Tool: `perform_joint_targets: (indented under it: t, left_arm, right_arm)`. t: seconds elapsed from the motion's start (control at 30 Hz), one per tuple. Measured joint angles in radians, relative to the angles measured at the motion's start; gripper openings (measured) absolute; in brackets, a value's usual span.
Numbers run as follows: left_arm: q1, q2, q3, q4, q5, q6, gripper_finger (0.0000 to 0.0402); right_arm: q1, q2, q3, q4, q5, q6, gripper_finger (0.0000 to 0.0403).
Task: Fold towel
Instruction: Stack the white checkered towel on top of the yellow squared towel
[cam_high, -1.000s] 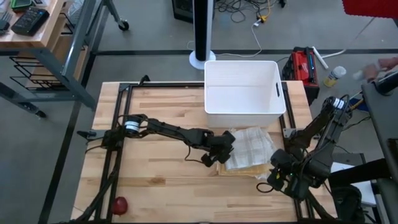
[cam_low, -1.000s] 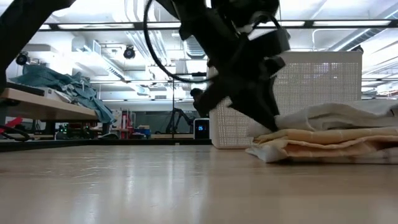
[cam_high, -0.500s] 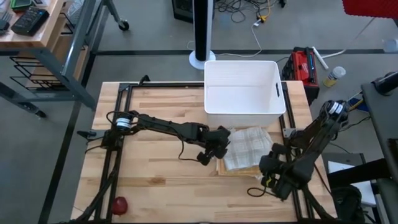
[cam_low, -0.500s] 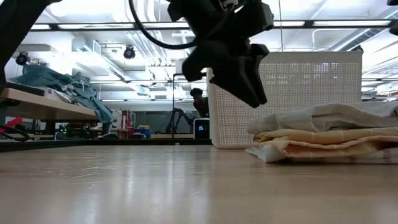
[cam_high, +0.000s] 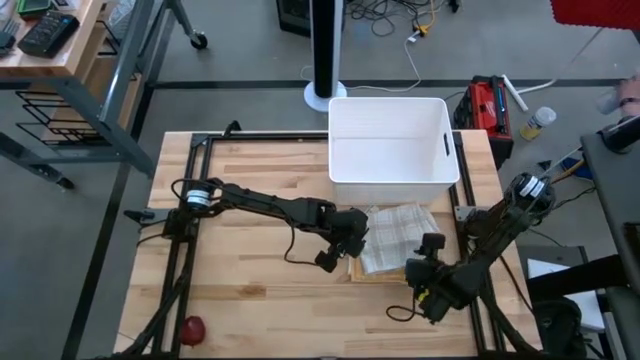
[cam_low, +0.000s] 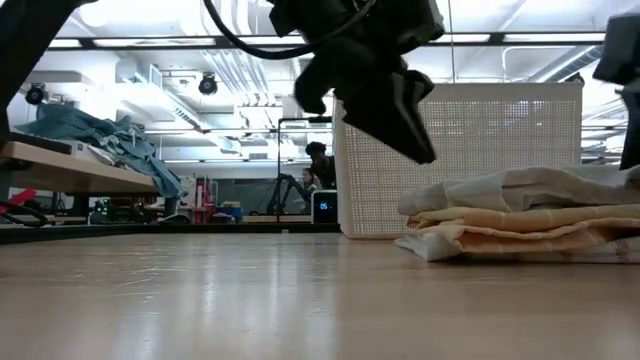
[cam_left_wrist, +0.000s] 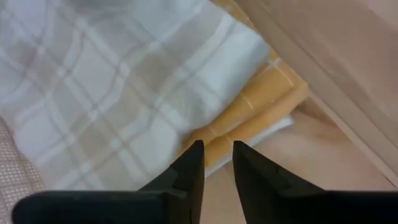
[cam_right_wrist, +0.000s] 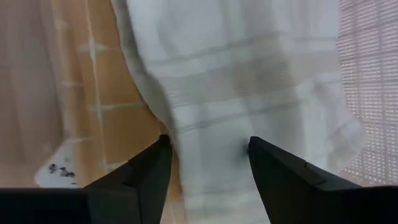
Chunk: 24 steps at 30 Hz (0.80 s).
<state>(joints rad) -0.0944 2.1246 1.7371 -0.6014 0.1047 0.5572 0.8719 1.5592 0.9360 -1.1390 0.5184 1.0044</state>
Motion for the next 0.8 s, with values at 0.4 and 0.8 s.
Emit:
perform_joint_targets:
  t: [0.4,0.8]
  left_arm:
    - [0.001,0.008,-0.174,0.38,0.01,-0.042,0.0077]
    - [0.002,0.001,-0.235,0.47,-0.201,-0.233,0.0076]
  right_arm:
    - [-0.061,0.121,0.0,0.024,-0.047,-0.064,0.019]
    - [-0.081,0.114,0.04,-0.017,-0.07,-0.082,0.0008]
